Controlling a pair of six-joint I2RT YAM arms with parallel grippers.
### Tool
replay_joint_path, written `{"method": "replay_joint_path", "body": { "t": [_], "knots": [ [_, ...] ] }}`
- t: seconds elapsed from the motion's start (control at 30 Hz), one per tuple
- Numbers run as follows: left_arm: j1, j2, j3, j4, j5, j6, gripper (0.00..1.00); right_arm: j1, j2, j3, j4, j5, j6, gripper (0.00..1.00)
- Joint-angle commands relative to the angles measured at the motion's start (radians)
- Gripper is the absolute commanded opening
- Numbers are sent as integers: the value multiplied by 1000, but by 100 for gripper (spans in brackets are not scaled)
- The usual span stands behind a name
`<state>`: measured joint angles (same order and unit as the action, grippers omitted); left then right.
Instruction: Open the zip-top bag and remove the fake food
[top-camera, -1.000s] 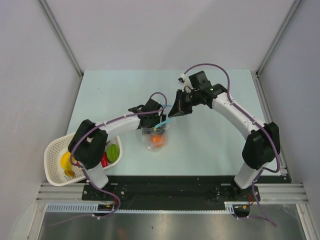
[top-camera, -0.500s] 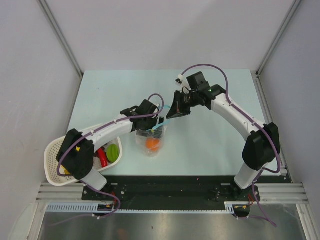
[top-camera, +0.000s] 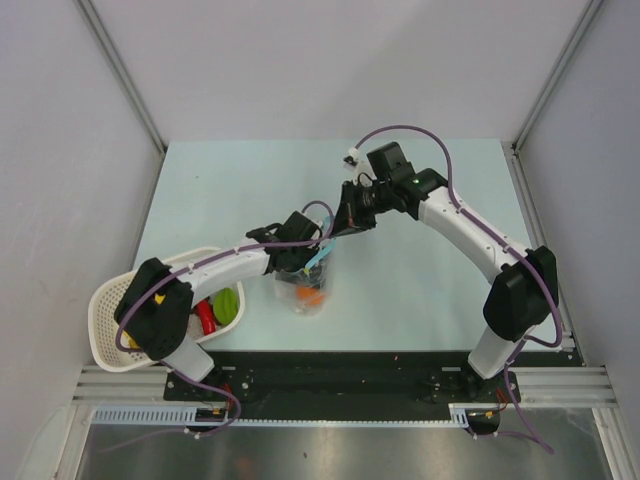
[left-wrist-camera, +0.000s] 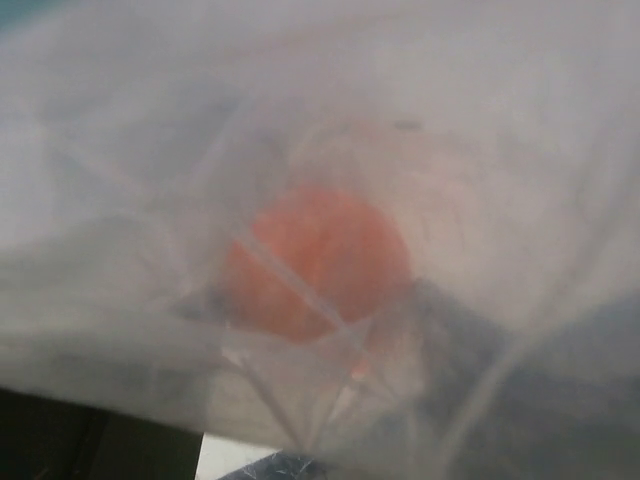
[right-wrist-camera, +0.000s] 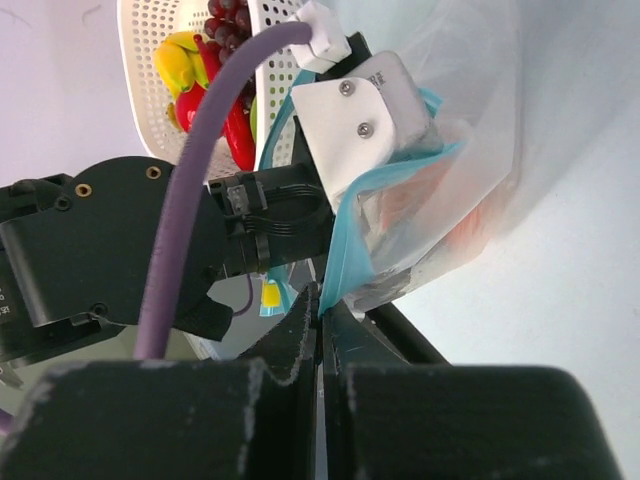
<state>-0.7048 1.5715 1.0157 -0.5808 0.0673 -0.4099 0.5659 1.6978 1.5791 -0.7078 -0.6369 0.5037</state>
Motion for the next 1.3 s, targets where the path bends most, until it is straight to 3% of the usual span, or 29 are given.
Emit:
{"method": "replay_joint_path", "body": {
  "t": [0.0, 0.1, 0.23, 0.27, 0.33, 0.43, 0.7, 1.0, 1.27],
  "knots": [
    [-5, 42, -48, 36, -63, 14, 73, -6, -24, -24, 48, 5, -8, 0],
    [-5, 61, -26, 39, -66, 8, 63, 3, -29, -33, 50, 9, -4, 0],
    [-5, 55, 7, 21, -66, 28, 38, -9, -24, -25, 54, 6, -11, 0],
    [-5, 51, 35, 10, -66, 32, 26, -12, -23, -21, 53, 6, -11, 0],
    [-5, 36, 67, -20, -96, 46, 12, -18, -23, -10, 47, 11, -14, 0],
    [-5, -2, 119, -39, -106, 51, 1, -18, -26, -4, 39, 25, -22, 0],
    [-5, -117, 233, -36, -130, 75, 0, -41, 3, 30, -2, 57, -65, 0],
    [-5, -300, 121, 113, -188, 50, 0, -40, 2, 67, -24, 80, -99, 0],
    [-4, -225, 276, -10, -300, -130, 0, 51, -21, 78, -58, 137, -129, 0]
  ]
}}
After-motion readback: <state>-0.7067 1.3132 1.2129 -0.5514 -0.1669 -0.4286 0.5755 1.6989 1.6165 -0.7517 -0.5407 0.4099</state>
